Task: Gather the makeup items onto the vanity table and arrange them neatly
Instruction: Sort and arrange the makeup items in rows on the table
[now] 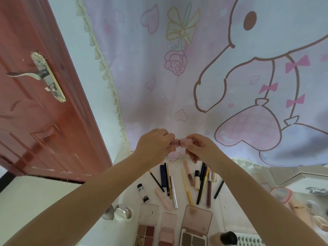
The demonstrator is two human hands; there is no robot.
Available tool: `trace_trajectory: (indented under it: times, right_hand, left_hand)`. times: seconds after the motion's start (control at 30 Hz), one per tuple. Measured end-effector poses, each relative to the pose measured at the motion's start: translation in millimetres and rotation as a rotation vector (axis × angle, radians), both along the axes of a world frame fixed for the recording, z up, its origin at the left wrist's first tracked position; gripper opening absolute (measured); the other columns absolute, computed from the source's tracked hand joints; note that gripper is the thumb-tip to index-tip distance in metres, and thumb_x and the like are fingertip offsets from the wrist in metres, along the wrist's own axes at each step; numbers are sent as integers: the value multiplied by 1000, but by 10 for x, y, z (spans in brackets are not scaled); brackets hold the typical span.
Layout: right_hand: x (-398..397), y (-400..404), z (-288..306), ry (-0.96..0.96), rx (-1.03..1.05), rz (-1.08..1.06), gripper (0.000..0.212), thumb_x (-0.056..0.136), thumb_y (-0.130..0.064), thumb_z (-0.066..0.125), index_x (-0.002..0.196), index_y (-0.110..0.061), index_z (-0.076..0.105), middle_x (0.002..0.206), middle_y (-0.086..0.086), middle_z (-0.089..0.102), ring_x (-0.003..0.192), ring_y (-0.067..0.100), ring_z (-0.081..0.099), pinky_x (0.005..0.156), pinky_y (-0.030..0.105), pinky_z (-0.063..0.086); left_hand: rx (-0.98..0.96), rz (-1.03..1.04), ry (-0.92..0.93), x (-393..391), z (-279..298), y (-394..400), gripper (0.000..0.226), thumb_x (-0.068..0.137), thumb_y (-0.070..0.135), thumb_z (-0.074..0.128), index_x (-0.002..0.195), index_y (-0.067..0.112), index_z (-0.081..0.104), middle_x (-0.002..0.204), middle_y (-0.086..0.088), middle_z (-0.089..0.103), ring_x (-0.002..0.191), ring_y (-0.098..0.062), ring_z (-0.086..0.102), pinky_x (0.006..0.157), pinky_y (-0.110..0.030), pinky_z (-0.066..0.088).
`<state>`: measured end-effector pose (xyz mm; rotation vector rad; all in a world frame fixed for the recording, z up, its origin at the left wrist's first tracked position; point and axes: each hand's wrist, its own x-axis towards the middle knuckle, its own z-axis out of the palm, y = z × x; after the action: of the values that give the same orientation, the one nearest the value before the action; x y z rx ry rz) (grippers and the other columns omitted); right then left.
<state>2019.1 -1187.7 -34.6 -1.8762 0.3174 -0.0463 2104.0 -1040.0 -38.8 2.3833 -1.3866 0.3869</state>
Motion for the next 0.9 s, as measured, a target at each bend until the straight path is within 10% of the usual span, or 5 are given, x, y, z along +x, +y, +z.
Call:
trace_trajectory:
  times: [0.13, 0.33, 0.57, 0.77, 0.9]
  right_hand:
    - [18, -23, -97, -44, 140, -47, 22, 84, -2, 57, 89, -23, 58, 80, 2, 59, 58, 9, 59, 52, 19, 52]
    - [50, -33, -117, 130, 293, -146, 29, 91, -36, 47, 91, -10, 62, 53, 1, 60, 40, 10, 51, 40, 18, 41]
    - [-5, -52, -154, -107, 54, -86, 26, 85, 0, 54, 83, -26, 57, 77, 3, 56, 62, 8, 57, 56, 17, 54]
    - [-9, -40, -97, 97, 175, -111, 23, 92, -35, 45, 87, -17, 58, 60, 2, 59, 44, 9, 53, 43, 19, 46]
    - [-15, -30, -92, -39, 7, -62, 9, 90, -15, 50, 86, -19, 57, 64, -1, 58, 52, 8, 54, 55, 20, 48]
  left_hand:
    - [4, 35, 28, 82, -96, -34, 31, 89, 37, 50, 107, 13, 58, 101, -3, 61, 92, -18, 54, 76, -24, 40]
    - [30, -39, -37, 69, -59, -55, 20, 73, 21, 73, 82, 5, 67, 76, -9, 66, 69, -26, 62, 58, -31, 50]
    - [49, 3, -3, 69, -86, -70, 26, 88, 31, 55, 100, 9, 62, 92, -6, 63, 83, -19, 55, 68, -24, 38]
    - [-5, -58, -100, -20, 16, -66, 29, 48, 22, 88, 63, 11, 66, 56, 0, 62, 47, -15, 58, 39, -20, 48]
    - [-2, -53, -115, -33, 42, -29, 32, 45, 24, 90, 62, 12, 66, 54, 1, 61, 45, -14, 57, 37, -18, 46]
